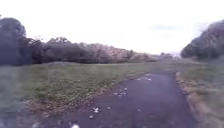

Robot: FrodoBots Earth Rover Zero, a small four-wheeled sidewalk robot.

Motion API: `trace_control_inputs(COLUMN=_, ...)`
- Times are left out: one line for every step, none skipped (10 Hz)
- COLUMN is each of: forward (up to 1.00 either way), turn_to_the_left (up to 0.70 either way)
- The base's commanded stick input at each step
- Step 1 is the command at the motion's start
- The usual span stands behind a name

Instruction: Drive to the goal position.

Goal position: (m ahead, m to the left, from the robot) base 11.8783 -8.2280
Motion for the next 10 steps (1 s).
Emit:
trace_control_inputs(forward=0.00, turn_to_the_left=-0.51)
trace_control_inputs(forward=0.00, turn_to_the_left=-0.25)
trace_control_inputs(forward=0.00, turn_to_the_left=0.00)
trace_control_inputs(forward=0.00, turn_to_the_left=0.00)
trace_control_inputs(forward=0.00, turn_to_the_left=0.00)
trace_control_inputs(forward=0.60, turn_to_the_left=0.00)
trace_control_inputs(forward=0.60, turn_to_the_left=0.00)
trace_control_inputs(forward=0.60, turn_to_the_left=0.00)
trace_control_inputs(forward=0.60, turn_to_the_left=0.00)
trace_control_inputs(forward=0.60, turn_to_the_left=0.00)
